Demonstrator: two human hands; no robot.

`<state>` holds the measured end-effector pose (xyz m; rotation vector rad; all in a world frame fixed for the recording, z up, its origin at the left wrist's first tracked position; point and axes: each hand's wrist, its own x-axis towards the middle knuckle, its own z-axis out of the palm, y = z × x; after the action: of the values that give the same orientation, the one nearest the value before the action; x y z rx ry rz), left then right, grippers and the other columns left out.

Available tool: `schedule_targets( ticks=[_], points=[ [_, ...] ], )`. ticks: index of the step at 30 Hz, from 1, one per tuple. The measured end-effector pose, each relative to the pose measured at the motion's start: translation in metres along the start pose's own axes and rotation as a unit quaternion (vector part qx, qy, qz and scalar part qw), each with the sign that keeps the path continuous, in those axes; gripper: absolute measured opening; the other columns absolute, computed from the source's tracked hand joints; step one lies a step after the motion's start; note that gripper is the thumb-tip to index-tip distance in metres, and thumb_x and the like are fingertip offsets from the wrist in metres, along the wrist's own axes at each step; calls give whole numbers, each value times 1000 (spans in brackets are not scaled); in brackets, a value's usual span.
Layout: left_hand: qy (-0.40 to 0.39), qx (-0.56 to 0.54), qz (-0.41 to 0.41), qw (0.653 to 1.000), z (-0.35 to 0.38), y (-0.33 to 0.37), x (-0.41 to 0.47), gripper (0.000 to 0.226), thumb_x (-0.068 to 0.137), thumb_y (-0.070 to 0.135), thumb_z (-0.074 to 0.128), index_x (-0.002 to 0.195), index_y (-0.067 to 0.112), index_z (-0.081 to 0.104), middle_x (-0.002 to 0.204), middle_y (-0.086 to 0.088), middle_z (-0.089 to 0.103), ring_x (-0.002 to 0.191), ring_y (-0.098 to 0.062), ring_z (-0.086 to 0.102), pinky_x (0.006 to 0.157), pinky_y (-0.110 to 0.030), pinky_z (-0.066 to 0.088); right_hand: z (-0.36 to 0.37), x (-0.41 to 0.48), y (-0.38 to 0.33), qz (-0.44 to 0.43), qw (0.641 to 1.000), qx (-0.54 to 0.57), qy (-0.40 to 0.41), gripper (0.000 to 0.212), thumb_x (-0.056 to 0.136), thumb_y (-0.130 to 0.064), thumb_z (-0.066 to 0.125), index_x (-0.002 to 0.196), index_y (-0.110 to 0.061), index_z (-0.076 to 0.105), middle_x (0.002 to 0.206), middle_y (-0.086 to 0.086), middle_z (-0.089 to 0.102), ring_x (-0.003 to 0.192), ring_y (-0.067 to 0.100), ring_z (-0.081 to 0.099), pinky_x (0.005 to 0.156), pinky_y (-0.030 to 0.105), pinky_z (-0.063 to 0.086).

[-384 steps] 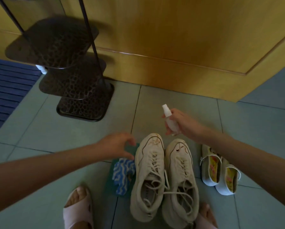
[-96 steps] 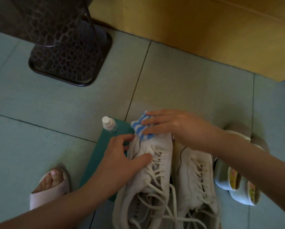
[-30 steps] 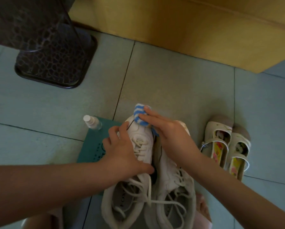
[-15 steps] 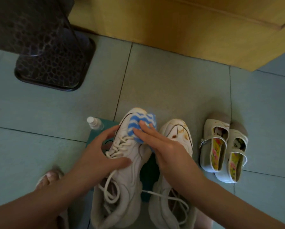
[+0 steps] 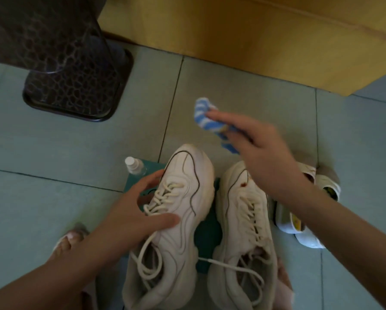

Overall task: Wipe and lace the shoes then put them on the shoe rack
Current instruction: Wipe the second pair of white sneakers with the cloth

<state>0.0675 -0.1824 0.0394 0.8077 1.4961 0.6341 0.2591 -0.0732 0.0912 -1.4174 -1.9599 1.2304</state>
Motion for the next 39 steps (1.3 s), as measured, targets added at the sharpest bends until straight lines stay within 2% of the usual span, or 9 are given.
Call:
schedule_targets(
  ticks=[4,8,13,17,20,22,24,28,39],
  points=[
    [13,2,-3,1000,3,0,1,79,61,10,83,122,46,48,106,26,60,91,6,62,61,-9,49,40,25,26,-72,983,-96,-136,37,92,0,45,124,-12,59,142,6,45,128,4,32,112,15,20],
    [24,9,-2,1000,8,-3,2,79,62,12,83,124,45,48,112,22,60,97,3,61,69,-11,49,37,6,43,-100,985,-89,-108,45,80,7,45,122,-4,59,138,15,48,125,-4,30,106,1,15],
    [22,9,4,1000,12,-3,0,75,67,7,79,126,42,48,109,26,59,91,13,58,65,-3,47,27,-33,40,-50,992,-79,-87,47,84,1,43,125,-15,59,141,0,46,133,-2,30,110,8,19],
    [25,4,1,1000,10,-3,-2,73,68,9,78,121,47,47,105,28,59,90,12,59,64,-7,49,15,-65,24,11,991,-50,-126,45,96,-6,42,114,-44,57,128,-30,47,114,-26,38,96,-1,31],
    [19,8,4,1000,12,-3,-3,71,68,12,78,115,54,44,104,28,58,91,11,59,69,-10,47,-1,-51,16,78,994,-9,-70,45,96,-10,43,105,-52,59,104,-24,63,91,-1,61,76,19,52],
    [23,10,6,1000,13,-5,-2,71,68,12,79,111,56,43,104,29,57,90,15,57,69,-9,46,-9,-21,21,65,998,-4,6,41,96,-8,45,106,-45,58,97,-24,63,85,-11,60,72,6,45],
    [26,10,3,1000,14,-6,-3,71,67,12,79,112,56,44,105,29,57,89,17,56,70,-10,46,-4,5,24,51,999,-17,-5,38,95,-8,47,111,-41,57,95,-23,62,77,-13,58,69,2,41],
    [27,6,-8,1000,15,-6,-2,77,64,18,83,124,48,46,115,22,57,93,10,59,77,-15,47,25,14,36,14,989,-97,-108,28,93,-21,54,119,-25,62,105,-8,56,93,1,52,78,8,36],
    [40,2,0,999,17,-6,-3,73,68,10,78,125,43,48,114,21,59,98,2,60,80,-17,48,20,-8,40,-56,988,-145,-22,23,86,-1,61,106,-7,70,92,5,56,84,15,52,74,6,36]
  ],
)
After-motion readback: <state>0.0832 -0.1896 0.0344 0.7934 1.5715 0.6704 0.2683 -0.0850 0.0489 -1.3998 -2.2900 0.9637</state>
